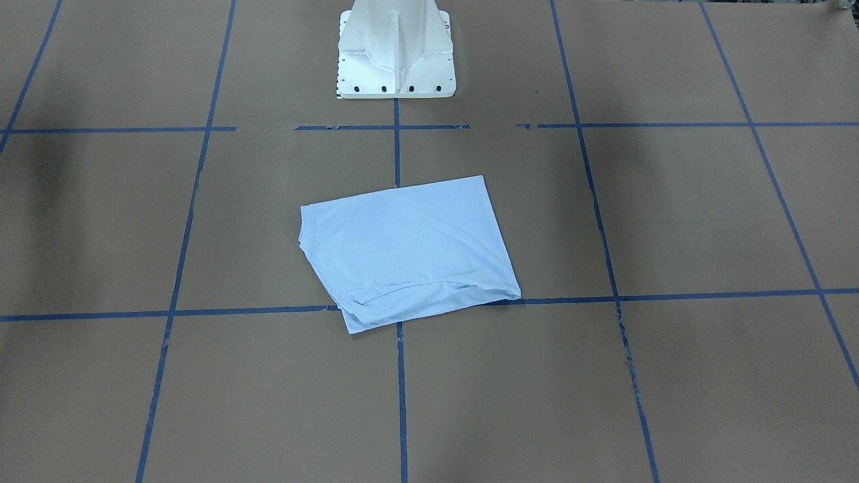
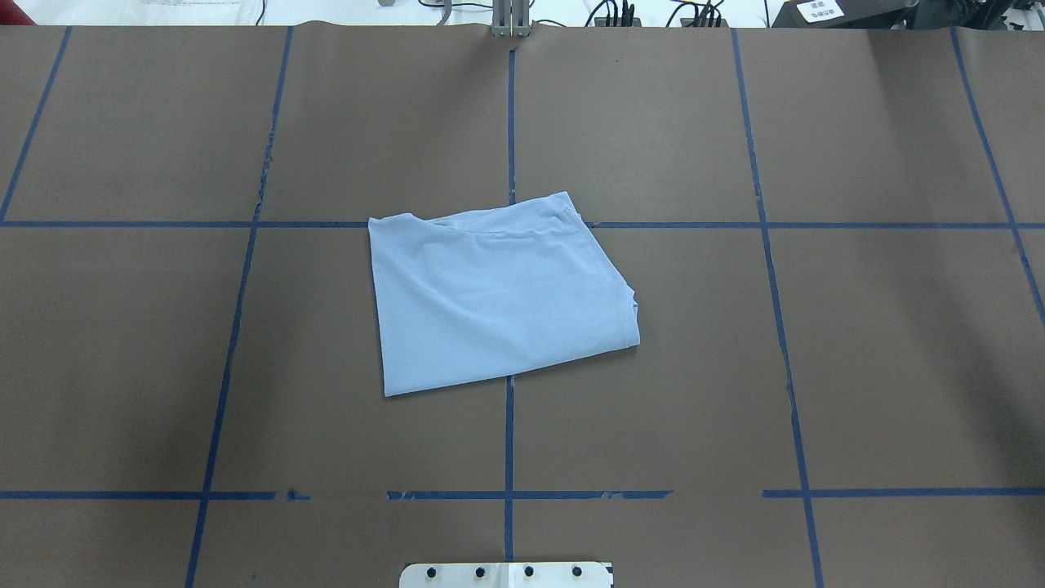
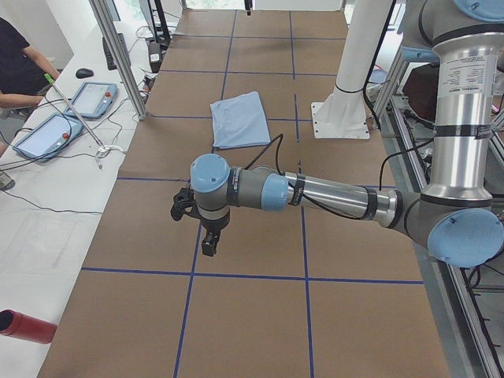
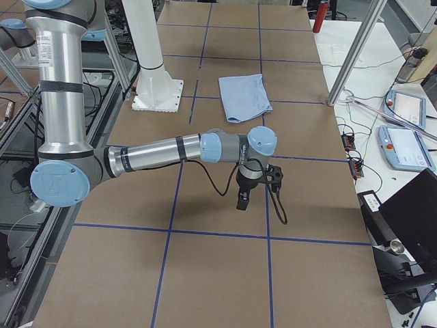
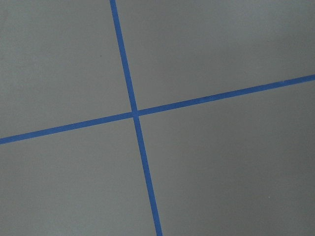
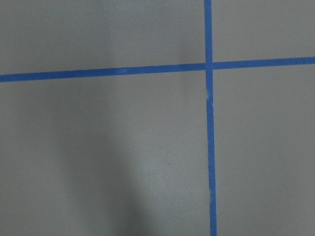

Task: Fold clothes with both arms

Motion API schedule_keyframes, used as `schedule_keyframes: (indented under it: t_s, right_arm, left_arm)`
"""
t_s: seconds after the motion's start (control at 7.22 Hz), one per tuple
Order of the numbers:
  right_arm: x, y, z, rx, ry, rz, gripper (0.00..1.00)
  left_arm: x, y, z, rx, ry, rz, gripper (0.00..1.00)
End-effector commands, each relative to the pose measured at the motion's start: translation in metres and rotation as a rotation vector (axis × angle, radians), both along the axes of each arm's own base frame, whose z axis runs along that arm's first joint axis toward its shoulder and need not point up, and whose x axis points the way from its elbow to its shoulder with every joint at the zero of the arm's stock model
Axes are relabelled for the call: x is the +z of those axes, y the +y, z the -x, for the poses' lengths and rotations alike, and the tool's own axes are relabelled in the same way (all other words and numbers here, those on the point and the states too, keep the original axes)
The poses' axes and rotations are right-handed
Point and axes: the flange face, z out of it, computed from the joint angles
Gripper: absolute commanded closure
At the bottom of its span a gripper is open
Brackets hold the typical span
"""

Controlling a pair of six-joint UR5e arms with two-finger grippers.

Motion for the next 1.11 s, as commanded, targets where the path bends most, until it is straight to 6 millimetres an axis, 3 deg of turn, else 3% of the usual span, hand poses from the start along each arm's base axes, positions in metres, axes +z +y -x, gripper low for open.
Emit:
schedule_keyframes:
  t_s: [0.0, 0.97]
  right_arm:
    - [0.0163, 0.0181, -0.0126, 0.032, -0.037, 0.034, 0.0]
    - [0.0122, 0.0083, -0.0092, 0.035, -0.059, 0.034, 0.0]
  left_arm:
    - [0.0056, -0.0062, -0.001, -0.005, 0.003, 0.018, 0.0]
    - [0.0012, -0.0123, -0.003, -0.001, 0.01, -0.018, 0.0]
